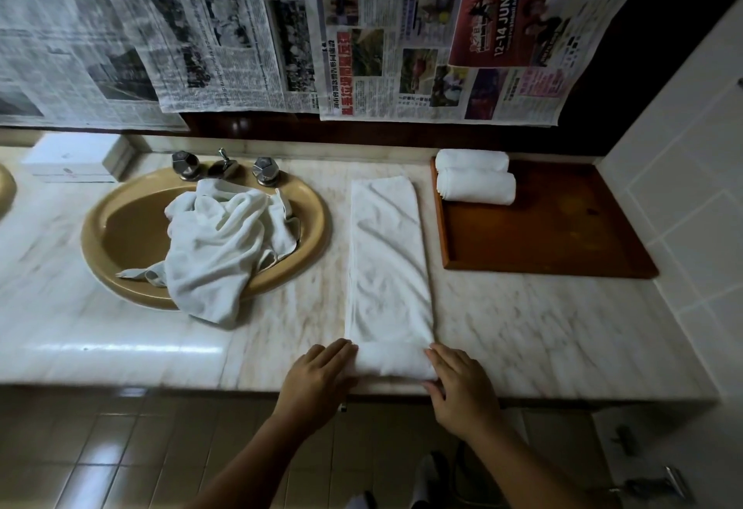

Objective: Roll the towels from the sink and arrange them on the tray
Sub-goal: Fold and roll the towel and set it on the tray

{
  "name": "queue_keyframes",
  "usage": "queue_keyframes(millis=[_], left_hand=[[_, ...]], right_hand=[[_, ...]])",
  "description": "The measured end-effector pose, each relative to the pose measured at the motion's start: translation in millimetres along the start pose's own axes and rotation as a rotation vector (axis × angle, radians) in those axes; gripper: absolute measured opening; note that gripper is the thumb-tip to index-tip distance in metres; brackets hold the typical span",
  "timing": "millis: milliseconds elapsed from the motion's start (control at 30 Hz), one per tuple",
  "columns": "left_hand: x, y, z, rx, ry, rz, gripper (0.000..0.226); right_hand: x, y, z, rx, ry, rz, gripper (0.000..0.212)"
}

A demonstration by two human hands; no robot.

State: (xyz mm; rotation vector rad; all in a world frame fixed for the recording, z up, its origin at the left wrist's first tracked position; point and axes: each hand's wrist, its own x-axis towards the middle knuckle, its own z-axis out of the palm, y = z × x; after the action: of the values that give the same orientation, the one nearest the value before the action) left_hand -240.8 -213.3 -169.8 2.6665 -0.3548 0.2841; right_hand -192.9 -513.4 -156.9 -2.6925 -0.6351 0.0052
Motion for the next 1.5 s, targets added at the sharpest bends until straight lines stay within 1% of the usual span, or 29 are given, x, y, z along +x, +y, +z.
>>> queue_keyframes(millis=[67, 167, 233, 367, 433, 500, 633, 767, 800, 900, 967, 1067, 1167, 1267, 1333, 1367, 1433, 1500], left_hand=[[5, 3, -3, -0.014, -0.007, -0.017, 0.052], [9, 3, -6, -0.079, -0.031, -0.07, 0.049], [13, 1, -7, -0.171, -0.066, -0.148, 0.05], [22, -1, -10, -0.425, -0.114, -0.31, 0.048], [25, -2, -10, -0.482, -0.135, -0.384, 0.049], [28, -3, -7, -0.523, -0.151, -0.433, 0.043], [39, 0, -6, -0.573, -0.161, -0.516, 0.032], [47, 3, -5, -0.536, -0.183, -0.569, 0.017], [48, 3, -5, -0.523, -0.188, -0.588, 0.02], [51, 6, 0, -0.476, -0.186, -0.649, 0.04], [54, 9, 0, -0.444, -0.178, -0.683, 0.046], [60, 16, -2, -0.407, -0.157, -0.734, 0.047], [67, 21, -5, -0.385, -0.153, -0.787, 0.047], [71, 23, -8, -0.382, -0.094, -0.854, 0.036], [70, 23, -10, -0.389, -0.03, -0.842, 0.032], [68, 23, -10, -0.36, 0.0, -0.786, 0.029], [67, 24, -7, -0.233, 0.055, -0.574, 0.021], [68, 27, -3, -0.093, 0.051, -0.352, 0.01]], right_hand=[[1, -1, 1, 0.034, -0.003, 0.035, 0.06], [4, -3, 3, 0.153, -0.008, 0.12, 0.056], [8, -5, 3, 0.243, -0.015, 0.182, 0.052], [20, -3, -2, 0.411, -0.041, 0.267, 0.039], [27, -2, -6, 0.481, -0.072, 0.319, 0.036], [32, -2, -9, 0.547, -0.124, 0.383, 0.034], [41, -1, -8, 0.54, -0.154, 0.47, 0.033], [53, 0, -9, 0.51, -0.215, 0.533, 0.038], [56, -1, -10, 0.503, -0.228, 0.549, 0.039], [62, -5, -15, 0.505, -0.261, 0.588, 0.046], [67, -7, -17, 0.504, -0.274, 0.601, 0.05], [72, -8, -18, 0.489, -0.271, 0.616, 0.052], [73, -8, -18, 0.451, -0.242, 0.611, 0.049], [71, -9, -15, 0.413, -0.193, 0.604, 0.045], [68, -11, -11, 0.377, -0.16, 0.586, 0.04], [66, -12, -9, 0.352, -0.141, 0.574, 0.035], [62, -13, -6, 0.289, -0.099, 0.522, 0.026], [58, -14, -7, 0.217, -0.086, 0.439, 0.025]])
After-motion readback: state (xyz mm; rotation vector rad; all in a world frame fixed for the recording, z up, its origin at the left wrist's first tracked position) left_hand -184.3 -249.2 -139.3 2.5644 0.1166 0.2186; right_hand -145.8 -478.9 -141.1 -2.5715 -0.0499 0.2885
